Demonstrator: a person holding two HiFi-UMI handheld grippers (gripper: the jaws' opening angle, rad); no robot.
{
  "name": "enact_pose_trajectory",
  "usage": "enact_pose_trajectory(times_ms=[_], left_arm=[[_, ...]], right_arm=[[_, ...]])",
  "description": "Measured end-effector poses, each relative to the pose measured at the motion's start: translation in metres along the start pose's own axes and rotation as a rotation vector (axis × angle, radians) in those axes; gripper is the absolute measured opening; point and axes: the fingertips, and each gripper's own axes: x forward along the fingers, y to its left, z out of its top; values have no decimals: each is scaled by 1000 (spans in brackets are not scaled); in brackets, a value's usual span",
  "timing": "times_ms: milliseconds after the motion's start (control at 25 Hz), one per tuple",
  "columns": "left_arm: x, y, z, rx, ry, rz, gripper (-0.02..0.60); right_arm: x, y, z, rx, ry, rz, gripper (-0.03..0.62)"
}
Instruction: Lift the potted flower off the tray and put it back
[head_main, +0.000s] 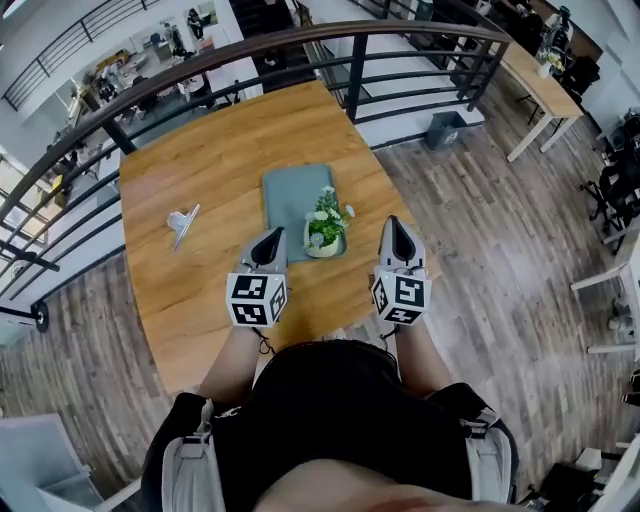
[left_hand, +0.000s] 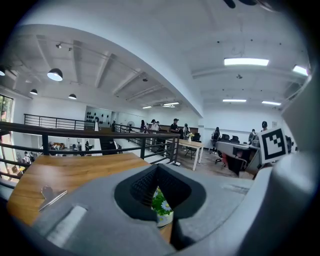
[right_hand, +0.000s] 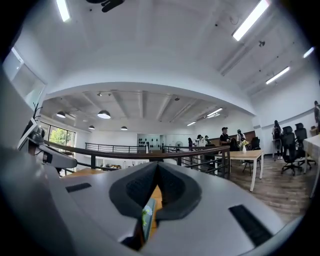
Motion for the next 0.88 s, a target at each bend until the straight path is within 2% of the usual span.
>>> enact_pose_trajectory(times_ms=[880], left_arm=[[-17, 18, 3, -18, -13, 17, 15]], right_arm=[[2, 25, 1, -3, 3, 25, -5]])
